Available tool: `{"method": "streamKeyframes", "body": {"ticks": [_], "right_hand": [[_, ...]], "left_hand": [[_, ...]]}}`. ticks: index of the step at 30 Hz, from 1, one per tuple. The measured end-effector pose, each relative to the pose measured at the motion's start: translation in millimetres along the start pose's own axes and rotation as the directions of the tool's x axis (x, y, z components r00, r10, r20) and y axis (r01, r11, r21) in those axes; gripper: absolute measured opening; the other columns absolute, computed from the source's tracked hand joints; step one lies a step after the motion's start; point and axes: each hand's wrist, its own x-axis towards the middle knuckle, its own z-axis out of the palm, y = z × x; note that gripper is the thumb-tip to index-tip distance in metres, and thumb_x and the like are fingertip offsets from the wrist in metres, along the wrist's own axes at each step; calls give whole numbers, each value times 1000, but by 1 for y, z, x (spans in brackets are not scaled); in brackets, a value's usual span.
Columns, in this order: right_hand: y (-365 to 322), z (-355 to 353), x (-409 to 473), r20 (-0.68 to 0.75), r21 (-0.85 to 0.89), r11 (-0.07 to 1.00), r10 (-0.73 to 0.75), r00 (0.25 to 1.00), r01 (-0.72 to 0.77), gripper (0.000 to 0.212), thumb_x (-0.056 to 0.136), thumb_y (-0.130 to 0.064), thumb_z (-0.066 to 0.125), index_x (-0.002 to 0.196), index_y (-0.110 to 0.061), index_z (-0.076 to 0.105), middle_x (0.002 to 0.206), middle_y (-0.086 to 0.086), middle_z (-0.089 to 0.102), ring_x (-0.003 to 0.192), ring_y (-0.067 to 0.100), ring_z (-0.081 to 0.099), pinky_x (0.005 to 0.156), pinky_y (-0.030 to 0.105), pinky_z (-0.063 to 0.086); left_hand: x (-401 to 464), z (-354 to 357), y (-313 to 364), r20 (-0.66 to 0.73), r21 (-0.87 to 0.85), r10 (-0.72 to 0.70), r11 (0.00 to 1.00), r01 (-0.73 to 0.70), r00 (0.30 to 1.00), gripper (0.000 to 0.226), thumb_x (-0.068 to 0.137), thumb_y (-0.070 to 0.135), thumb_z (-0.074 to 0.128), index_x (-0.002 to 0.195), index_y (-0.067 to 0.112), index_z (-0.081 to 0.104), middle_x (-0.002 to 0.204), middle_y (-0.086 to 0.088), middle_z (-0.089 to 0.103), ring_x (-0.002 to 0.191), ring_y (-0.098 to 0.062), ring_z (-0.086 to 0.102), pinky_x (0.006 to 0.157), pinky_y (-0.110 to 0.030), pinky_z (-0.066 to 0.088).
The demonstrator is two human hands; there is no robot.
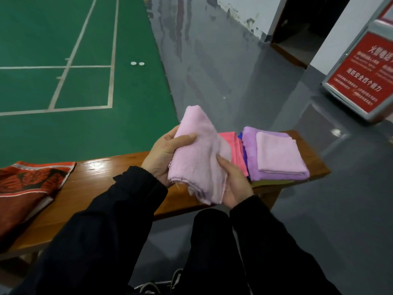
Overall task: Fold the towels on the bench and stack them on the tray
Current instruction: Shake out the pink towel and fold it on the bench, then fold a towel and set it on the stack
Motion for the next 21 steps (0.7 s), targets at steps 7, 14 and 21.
{"method": "streamKeyframes", "body": {"ticks": [7,14,21], "right_hand": [[-85,-20,29,-217,-637,740,-443,870,218,43,92,-16,75,131,-6,61,124,10,72,108,22,71,102,38,53],[-57,-42,53,273,-924,-374,-493,826,82,45,101,-26,56,145,-18,55,158,6,44,148,25,34,124,37,22],[-29,-19,51,367,-898,-392,-415,832,201,29,102,-26,55,126,-18,70,139,3,63,136,25,49,117,37,34]], "left_hand": [[55,-14,-33,-185,14,6,1000,-4,983,64,89,15,75,145,5,47,136,-20,62,116,-35,67,92,-50,58],[86,-44,-100,-182,895,199,438,79,963,75,97,29,63,160,15,24,150,-20,35,144,-31,30,116,-30,24],[76,-59,-90,-165,894,287,447,20,944,57,94,32,63,145,10,49,141,-13,54,130,-27,50,111,-44,42]]}}
